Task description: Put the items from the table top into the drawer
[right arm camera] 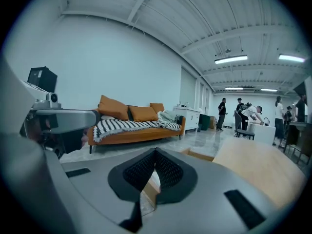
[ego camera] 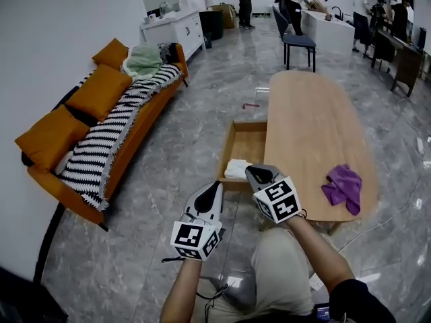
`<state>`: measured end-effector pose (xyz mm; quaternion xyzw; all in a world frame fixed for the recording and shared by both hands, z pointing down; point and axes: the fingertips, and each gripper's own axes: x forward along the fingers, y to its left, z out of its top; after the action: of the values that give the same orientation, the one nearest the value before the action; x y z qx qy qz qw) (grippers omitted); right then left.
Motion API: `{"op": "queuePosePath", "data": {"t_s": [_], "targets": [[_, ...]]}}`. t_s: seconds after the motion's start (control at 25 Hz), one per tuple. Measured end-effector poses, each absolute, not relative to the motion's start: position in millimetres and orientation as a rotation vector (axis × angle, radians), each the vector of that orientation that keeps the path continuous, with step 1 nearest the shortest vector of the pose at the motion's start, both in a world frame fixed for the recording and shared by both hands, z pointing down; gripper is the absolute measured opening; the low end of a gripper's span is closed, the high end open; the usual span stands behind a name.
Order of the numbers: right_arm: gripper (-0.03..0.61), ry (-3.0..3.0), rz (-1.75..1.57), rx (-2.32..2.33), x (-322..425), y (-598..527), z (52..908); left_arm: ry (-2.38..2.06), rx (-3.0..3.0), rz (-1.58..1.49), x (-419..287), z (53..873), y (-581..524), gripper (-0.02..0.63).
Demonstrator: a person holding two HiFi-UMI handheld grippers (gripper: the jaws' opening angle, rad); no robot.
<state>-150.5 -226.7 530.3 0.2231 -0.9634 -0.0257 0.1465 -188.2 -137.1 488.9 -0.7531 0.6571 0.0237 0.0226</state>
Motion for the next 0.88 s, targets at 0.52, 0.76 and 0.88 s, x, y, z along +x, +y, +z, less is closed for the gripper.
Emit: {"op": "queuePosePath", "data": {"t_s": [0.52,0.76,0.88], "targets": [[0.02,-2.789,-0.047,0.693,-110.8,-215.1,527.9,1.969,-2.386,0.097,-168.3,485.1,-128.5,0.005],[0.021,-2.73,-0.004,0.765,-64.0,-228.8,534.6,1.902,-2.445,0.106,-141.1,486.1,-140.3,0.005],[0.024,-2.708,0.033,0.82,-41.3,-233.0,538.7,1.875,-2.477,0.093,-128.8,488.8,-142.8,0.005]]}}
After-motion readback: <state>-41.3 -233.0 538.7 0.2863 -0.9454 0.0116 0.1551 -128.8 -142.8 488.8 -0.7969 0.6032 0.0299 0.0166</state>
